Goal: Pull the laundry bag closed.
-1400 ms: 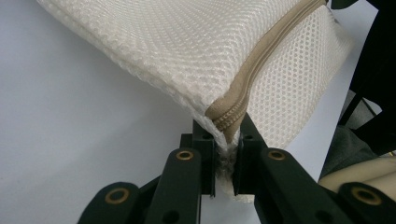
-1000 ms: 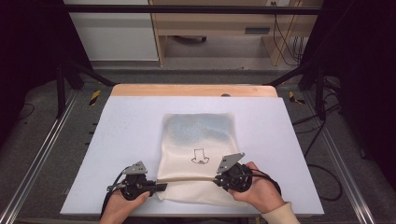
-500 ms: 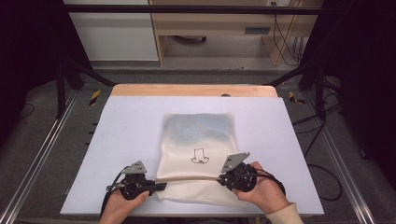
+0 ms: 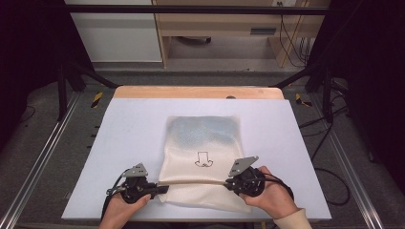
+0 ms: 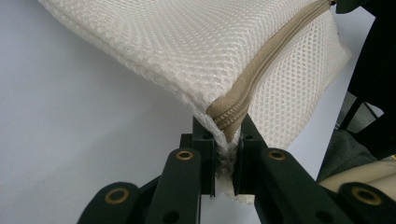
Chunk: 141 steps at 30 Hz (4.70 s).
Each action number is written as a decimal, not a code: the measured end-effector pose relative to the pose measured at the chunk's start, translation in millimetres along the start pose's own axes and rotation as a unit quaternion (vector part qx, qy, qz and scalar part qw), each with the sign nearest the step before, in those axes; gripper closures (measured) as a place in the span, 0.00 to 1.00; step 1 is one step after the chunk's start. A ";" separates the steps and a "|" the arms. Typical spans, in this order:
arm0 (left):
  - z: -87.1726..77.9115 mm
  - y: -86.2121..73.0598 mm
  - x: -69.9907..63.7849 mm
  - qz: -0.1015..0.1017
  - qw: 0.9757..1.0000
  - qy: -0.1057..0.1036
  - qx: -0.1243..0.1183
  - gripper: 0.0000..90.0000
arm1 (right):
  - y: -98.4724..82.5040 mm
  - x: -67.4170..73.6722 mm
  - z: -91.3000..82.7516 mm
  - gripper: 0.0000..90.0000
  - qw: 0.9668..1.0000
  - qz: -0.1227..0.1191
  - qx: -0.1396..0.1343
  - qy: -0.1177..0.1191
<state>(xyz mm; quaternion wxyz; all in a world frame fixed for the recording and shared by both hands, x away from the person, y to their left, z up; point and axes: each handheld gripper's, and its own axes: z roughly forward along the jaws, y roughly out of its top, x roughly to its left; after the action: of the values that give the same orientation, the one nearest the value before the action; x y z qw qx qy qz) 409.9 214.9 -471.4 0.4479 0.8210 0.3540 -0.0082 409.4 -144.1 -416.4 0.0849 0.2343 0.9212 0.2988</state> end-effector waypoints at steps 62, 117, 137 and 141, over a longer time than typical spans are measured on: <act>-1.4 0.3 -1.0 0.002 1.000 -0.001 0.000 0.91 | -40.7 -18.2 -31.2 0.91 0.998 0.047 0.011 -0.031; -1.4 0.7 -2.5 0.004 1.000 -0.001 -0.001 0.91 | -60.4 -20.1 -24.7 0.91 0.998 0.061 0.013 -0.022; -2.6 1.3 -2.7 0.004 1.000 -0.001 -0.005 0.91 | -65.6 -20.7 -24.1 0.91 0.998 0.066 0.010 -0.021; -2.8 1.4 -3.0 0.004 1.000 -0.002 -0.004 0.91 | -66.3 -20.8 -23.6 0.91 0.997 0.067 0.012 -0.021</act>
<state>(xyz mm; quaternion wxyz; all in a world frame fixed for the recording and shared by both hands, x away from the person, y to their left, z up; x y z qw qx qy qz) 407.6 214.8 -467.7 0.4522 0.8204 0.3499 -0.0065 395.4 -213.3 -436.2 0.0813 0.3028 0.9048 0.2881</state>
